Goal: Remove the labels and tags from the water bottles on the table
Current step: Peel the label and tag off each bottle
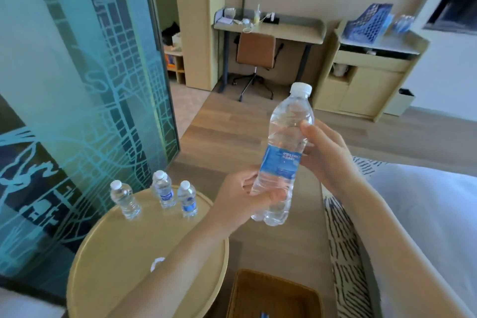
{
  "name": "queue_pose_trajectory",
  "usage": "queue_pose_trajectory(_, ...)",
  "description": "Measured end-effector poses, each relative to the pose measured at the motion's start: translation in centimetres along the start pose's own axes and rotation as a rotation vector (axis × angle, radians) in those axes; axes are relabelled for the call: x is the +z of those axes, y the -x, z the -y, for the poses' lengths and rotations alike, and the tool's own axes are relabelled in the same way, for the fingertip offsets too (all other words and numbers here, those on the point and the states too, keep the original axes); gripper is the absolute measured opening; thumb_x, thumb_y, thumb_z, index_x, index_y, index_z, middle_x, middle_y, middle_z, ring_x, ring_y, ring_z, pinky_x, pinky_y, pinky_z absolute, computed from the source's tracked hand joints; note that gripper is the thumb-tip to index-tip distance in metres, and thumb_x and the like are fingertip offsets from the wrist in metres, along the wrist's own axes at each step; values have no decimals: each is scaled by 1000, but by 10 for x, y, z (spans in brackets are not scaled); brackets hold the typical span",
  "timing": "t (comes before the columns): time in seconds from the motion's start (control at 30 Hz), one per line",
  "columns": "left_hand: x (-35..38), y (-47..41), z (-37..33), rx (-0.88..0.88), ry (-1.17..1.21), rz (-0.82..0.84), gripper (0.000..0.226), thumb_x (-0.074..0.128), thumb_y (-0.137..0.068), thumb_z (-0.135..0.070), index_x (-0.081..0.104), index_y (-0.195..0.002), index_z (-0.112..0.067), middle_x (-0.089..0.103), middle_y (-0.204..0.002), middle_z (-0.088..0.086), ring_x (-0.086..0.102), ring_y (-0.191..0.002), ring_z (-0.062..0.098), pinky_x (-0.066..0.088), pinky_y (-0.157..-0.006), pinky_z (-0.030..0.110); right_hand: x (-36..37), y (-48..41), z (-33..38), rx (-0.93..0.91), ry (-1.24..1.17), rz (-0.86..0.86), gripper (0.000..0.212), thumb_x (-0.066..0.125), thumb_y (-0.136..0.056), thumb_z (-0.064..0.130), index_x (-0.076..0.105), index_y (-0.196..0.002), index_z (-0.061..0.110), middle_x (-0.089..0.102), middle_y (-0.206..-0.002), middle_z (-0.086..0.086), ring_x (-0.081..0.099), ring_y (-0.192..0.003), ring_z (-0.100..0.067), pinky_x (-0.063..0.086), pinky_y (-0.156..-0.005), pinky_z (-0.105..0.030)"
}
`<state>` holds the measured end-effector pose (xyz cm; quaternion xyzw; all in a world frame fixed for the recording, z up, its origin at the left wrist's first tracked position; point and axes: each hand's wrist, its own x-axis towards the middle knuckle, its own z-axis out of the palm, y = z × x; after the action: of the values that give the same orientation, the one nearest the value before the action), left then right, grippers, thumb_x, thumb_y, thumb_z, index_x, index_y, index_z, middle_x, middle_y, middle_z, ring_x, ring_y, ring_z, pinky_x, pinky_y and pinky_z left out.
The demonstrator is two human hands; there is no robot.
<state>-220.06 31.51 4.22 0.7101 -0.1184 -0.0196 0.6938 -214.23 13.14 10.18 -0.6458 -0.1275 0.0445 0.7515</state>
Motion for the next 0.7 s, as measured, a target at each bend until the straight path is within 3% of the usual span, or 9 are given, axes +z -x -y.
queue_pose_trajectory(0.13,24,1,1,-56,-14,-72,32,84,-65,-40,75,-96,-37,77,-88,-8,74,-78,8,54,-58,17,-14,11,10,-19,135,-53,34,73,-87,33,73,-117,17,76,-112,-9,74,-104,-26,62,-80,-42)
queue_pose_trajectory(0.23,31,2,2,-65,-107,-27,47,84,-62,-51,66,-105,-46,75,-100,-17,72,-92,4,56,-67,15,-22,21,11,-43,99,-118,33,77,-84,28,75,-114,12,77,-107,-12,75,-99,-29,62,-82,-45)
queue_pose_trajectory(0.33,34,4,-3,-15,-157,15,44,80,-70,-54,59,-109,-52,71,-106,-24,68,-98,-3,53,-74,12,-27,30,12,-81,43,-141,41,80,-78,32,75,-114,12,77,-108,-15,75,-100,-32,62,-78,-43)
queue_pose_trajectory(0.43,33,3,-10,127,-340,-92,48,73,-75,-62,54,-118,-50,66,-115,-27,63,-109,-3,48,-90,20,-29,35,12,-114,34,-160,47,81,-75,35,74,-116,13,77,-108,-14,74,-101,-32,61,-80,-45)
queue_pose_trajectory(0.57,30,1,-18,314,-264,-164,22,73,-86,-36,67,-107,-31,73,-106,-17,69,-104,10,54,-93,36,-31,39,12,-132,38,-158,51,82,-76,36,73,-119,12,77,-109,-14,73,-103,-33,60,-85,-50)
queue_pose_trajectory(0.7,29,3,-15,382,-332,-245,14,72,-89,-26,75,-101,-20,76,-97,-17,72,-94,4,58,-85,37,-30,40,9,-125,37,-164,53,81,-77,36,71,-121,9,76,-112,-15,72,-106,-34,59,-88,-54)
